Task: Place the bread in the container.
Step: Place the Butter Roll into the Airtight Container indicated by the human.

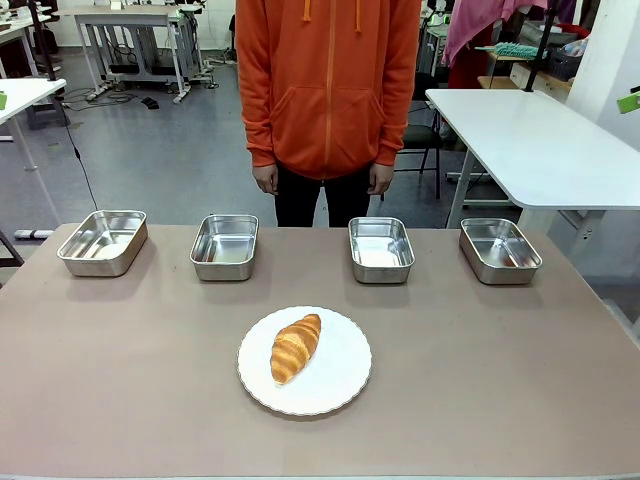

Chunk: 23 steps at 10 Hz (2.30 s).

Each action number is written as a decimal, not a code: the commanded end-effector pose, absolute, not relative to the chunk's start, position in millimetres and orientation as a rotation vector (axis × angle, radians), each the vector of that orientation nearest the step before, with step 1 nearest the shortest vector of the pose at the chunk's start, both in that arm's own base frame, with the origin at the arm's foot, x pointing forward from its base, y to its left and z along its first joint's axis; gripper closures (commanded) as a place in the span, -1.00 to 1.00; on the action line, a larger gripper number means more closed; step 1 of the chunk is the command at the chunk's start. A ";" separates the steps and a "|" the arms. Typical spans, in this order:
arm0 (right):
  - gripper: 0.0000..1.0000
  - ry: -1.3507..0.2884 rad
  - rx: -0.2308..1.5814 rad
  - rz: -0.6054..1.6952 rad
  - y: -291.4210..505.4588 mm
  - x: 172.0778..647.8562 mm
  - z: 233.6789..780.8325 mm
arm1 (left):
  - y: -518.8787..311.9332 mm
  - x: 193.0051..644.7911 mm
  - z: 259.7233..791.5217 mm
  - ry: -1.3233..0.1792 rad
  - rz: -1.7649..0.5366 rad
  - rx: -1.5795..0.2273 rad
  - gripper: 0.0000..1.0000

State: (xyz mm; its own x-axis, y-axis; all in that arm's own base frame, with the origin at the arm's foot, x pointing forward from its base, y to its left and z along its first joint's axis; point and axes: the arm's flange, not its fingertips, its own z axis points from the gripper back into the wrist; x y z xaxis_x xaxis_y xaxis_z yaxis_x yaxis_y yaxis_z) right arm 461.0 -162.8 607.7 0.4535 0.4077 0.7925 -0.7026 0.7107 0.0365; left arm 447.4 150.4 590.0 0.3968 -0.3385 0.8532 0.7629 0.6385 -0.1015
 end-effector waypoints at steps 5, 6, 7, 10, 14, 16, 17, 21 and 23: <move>-1.00 -0.870 0.395 0.710 -161.5 460.6 608.5 | 151.5 445.2 590.3 -0.936 -0.749 -0.547 -1.00; -1.00 -0.870 0.395 0.710 -161.5 460.6 608.5 | 151.5 445.2 590.3 -0.936 -0.749 -0.547 -1.00; -1.00 -0.870 0.395 0.710 -161.5 460.6 608.5 | 151.5 445.2 590.3 -0.936 -0.749 -0.547 -1.00; -1.00 -0.870 0.395 0.710 -161.5 460.6 608.5 | 151.5 445.2 590.3 -0.936 -0.749 -0.547 -1.00; -1.00 -0.870 0.395 0.710 -161.5 460.6 608.5 | 151.5 445.2 590.3 -0.936 -0.749 -0.547 -1.00; -1.00 -0.870 0.395 0.710 -161.5 460.6 608.5 | 151.5 445.2 590.3 -0.936 -0.749 -0.547 -1.00; -1.00 -0.870 0.395 0.710 -161.5 460.6 608.5 | 151.5 445.2 590.3 -0.936 -0.749 -0.547 -1.00; -1.00 -0.870 0.395 0.710 -161.5 460.6 608.5 | 151.5 445.2 590.3 -0.936 -0.749 -0.547 -1.00; -1.00 -0.870 0.395 0.710 -161.5 460.6 608.5 | 151.5 445.2 590.3 -0.936 -0.749 -0.547 -1.00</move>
State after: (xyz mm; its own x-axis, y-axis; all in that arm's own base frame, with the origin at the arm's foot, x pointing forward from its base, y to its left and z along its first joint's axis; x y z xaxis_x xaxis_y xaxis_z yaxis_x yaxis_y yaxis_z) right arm 461.0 -162.8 607.7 0.4535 0.4077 0.7925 -0.7026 0.7107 0.0365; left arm 447.4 150.4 590.0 0.3968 -0.3385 0.8532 0.7629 0.6385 -0.1015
